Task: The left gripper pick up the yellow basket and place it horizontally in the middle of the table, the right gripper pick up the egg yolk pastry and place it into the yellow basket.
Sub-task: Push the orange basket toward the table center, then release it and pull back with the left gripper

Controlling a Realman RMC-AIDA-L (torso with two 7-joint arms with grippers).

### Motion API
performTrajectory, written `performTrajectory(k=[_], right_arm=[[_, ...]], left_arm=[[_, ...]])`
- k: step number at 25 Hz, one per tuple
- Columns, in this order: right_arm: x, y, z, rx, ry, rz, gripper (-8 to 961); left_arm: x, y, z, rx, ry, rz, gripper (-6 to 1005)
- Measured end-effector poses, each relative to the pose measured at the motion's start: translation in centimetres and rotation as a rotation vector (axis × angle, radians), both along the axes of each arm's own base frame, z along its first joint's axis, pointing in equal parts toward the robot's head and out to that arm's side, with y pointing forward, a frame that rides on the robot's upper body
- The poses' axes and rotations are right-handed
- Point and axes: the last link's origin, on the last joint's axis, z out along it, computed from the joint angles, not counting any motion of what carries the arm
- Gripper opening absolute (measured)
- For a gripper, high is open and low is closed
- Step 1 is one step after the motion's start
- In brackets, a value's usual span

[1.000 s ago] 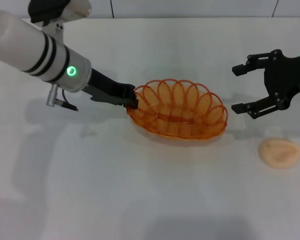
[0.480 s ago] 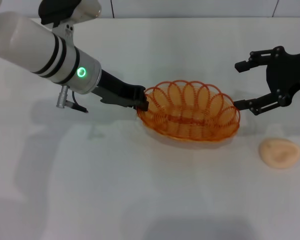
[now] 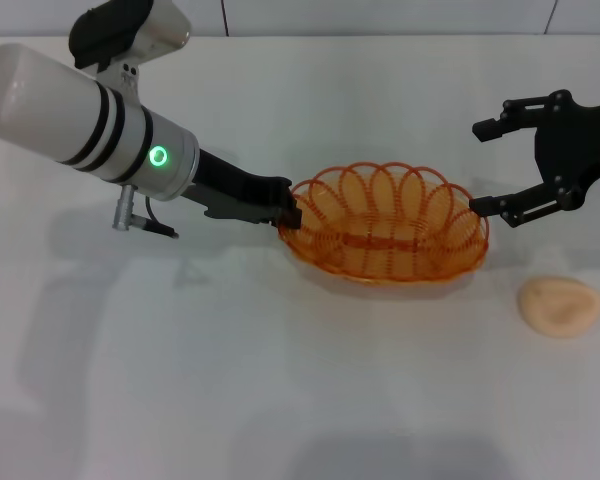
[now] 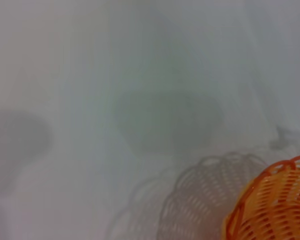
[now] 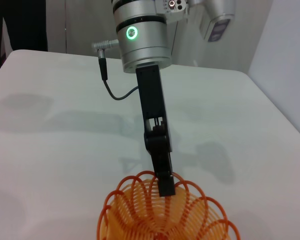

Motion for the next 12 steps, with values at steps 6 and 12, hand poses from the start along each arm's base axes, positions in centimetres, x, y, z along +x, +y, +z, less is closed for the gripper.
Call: performTrajectory(k=[6, 12], right_arm=[[-0.04, 0.02, 0.03, 0.002, -0.001, 0.003, 870], [-0.11, -0.04, 0.04, 0.006, -0.003, 0.009, 870]], left_arm=[[-0.22, -0.39, -0.1, -0.012, -0.008, 0.012, 120], [-0.42, -0.6, 0.0, -0.021, -0.011, 0.022, 125]])
